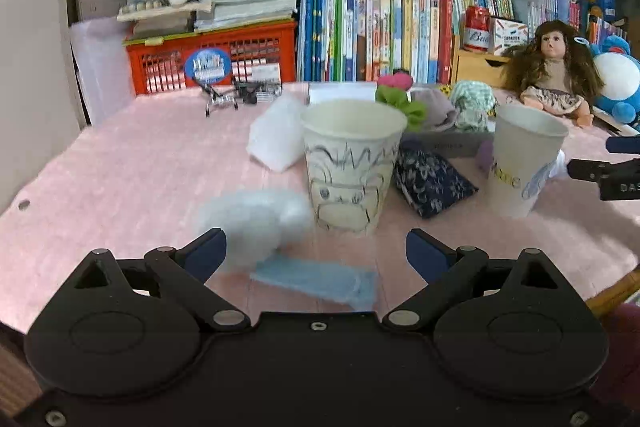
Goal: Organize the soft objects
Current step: 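Withdraw both tools from the tray back toward the cups and remaining items, then grasp the blue face mask with the left tool while the right tool grasps the white tissue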
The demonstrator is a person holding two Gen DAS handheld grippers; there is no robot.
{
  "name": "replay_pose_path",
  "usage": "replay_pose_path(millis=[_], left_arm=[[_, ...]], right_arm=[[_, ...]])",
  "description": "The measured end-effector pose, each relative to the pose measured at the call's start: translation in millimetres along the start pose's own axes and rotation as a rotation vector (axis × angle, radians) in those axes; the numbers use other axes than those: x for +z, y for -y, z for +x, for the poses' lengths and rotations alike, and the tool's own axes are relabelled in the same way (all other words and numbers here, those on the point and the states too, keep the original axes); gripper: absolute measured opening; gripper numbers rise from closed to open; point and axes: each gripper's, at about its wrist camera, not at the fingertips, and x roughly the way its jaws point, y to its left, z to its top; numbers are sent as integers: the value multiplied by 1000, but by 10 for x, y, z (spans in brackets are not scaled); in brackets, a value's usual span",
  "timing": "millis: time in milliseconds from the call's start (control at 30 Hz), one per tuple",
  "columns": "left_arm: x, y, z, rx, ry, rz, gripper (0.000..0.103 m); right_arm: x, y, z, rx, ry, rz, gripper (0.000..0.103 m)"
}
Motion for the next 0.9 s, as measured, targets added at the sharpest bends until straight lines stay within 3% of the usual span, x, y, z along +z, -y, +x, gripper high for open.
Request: replay_pose_path(millis=[400, 900], left_arm=[[-210, 63, 100, 44, -31, 71, 96], [-188, -23, 372, 29, -56, -3, 92]], right_arm=[[-45, -67, 210, 20, -39, -65, 97], [4, -116, 418, 59, -66, -99, 97]])
